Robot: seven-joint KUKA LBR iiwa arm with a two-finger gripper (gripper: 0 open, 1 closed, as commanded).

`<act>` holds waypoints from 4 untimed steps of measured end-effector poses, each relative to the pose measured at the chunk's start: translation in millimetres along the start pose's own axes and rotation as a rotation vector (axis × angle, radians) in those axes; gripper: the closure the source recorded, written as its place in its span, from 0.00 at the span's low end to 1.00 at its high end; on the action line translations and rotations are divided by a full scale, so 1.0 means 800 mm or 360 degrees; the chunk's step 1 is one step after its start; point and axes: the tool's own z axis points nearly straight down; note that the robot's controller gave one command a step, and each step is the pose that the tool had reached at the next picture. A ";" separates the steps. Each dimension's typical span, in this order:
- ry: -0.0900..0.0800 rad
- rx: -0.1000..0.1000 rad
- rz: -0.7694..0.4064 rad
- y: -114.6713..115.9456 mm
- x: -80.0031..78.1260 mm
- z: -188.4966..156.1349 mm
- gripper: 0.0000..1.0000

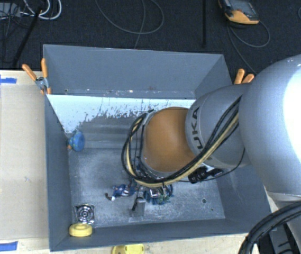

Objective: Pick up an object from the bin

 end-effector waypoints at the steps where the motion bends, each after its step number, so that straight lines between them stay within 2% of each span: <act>1: 0.0002 -0.0001 0.0114 0.002 0.006 0.001 1.00; 3: 0.0010 0.0001 0.0115 0.002 0.008 -0.007 1.00; 4: 0.0016 0.0002 0.0116 0.001 0.010 -0.036 1.00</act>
Offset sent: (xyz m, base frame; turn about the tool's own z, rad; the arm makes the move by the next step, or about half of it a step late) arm 0.0000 0.0000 0.0000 0.0000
